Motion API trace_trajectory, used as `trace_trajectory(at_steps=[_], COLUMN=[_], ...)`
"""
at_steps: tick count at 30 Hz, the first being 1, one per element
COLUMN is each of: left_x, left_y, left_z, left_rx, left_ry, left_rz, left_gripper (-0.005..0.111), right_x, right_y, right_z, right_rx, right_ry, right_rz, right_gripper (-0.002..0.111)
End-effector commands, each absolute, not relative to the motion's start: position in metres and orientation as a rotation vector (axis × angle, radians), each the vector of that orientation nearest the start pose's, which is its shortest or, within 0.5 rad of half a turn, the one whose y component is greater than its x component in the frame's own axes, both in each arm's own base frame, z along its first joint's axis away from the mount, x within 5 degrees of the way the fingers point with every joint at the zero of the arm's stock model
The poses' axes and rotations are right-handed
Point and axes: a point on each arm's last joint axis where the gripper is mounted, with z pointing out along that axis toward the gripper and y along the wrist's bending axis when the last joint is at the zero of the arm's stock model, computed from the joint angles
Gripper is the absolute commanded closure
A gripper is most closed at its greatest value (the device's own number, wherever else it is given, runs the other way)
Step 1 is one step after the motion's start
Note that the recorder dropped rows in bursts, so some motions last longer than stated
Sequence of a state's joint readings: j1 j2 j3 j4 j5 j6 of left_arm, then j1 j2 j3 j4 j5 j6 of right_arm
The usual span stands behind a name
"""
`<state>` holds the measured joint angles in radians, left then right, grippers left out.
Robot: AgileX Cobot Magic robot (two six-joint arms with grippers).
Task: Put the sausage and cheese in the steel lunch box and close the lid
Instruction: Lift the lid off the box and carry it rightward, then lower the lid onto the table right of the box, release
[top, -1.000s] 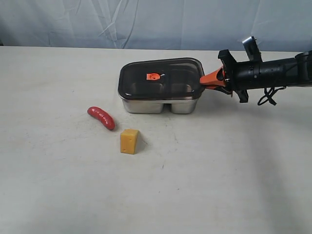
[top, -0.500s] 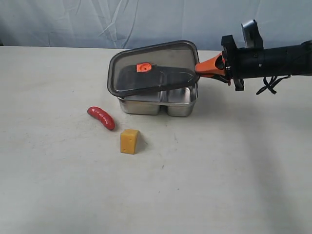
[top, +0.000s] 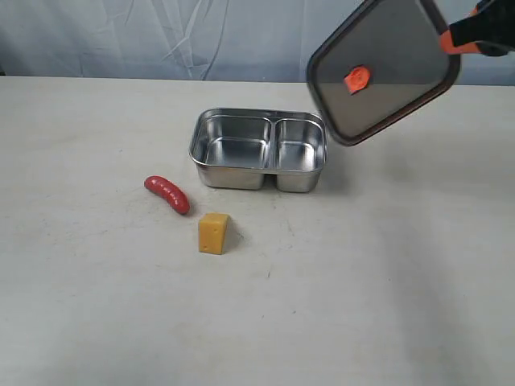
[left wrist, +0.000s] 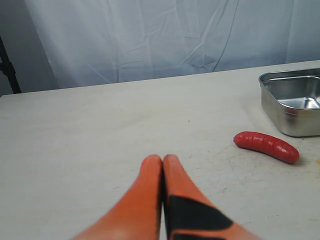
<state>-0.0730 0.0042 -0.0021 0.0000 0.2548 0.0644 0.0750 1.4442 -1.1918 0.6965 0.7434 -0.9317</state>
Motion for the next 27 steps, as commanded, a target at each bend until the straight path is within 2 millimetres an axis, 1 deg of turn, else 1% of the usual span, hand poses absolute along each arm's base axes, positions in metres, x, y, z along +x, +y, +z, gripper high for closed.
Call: trace_trajectory(at_steps=[1,3,5,8,9,12,13,16,18,19,23,27], left_x=[0.055,0.055,0.055,0.055,0.055,0.055,0.055,0.055,0.055,0.055,0.055,0.055], left_y=[-0.004,-0.004,-0.004,-0.004,-0.004,-0.004,-0.004,-0.004,-0.004,-0.004,-0.004,-0.004], left_z=[0.191,0.191,0.191,0.191,0.191,0.191,0.191,0.191,0.191,0.191,0.191,0.191], left_rx=[0.112,0.112,0.112,0.112,0.112,0.112,0.112,0.112,0.112,0.112,0.112,0.112], left_ry=[1.719,1.719,1.719,1.719,1.719,1.719,1.719,1.719,1.719,1.719,1.719,1.719], left_rz=[-0.012,-0.012,-0.012,-0.012,-0.012,-0.012,-0.012,-0.012,-0.012,-0.012,-0.012,-0.012], left_gripper=[0.107,0.107,0.107,0.107,0.107,0.107,0.107,0.107,0.107,0.107,0.107,0.107], right_x=[0.261,0.233,0.215,0.2,0.196,0.183,0.179,0.169,0.16,0.158,0.152,0.148], right_y=[0.056,0.05,0.052,0.058,0.061,0.065,0.065,0.067,0.074,0.077,0.086,0.088], right_z=[0.368,0.368,0.35,0.319,0.305,0.267,0.258,0.238,0.228,0.226,0.224,0.222], right_rx=[-0.762,-0.831,-0.957,-1.115,-1.178,-1.414,-1.472,-1.584,-1.682,-1.694,-1.686,-1.638], right_ry=[1.993,2.004,2.032,2.068,2.083,2.068,2.057,2.021,1.98,1.973,1.987,2.062], right_rz=[0.057,-0.115,-0.222,-0.255,-0.263,-0.376,-0.419,-0.506,-0.504,-0.489,-0.392,-0.298], right_gripper=[0.109,0.109,0.109,0.109,0.109,0.109,0.109,0.109,0.109,0.109,0.109,0.109])
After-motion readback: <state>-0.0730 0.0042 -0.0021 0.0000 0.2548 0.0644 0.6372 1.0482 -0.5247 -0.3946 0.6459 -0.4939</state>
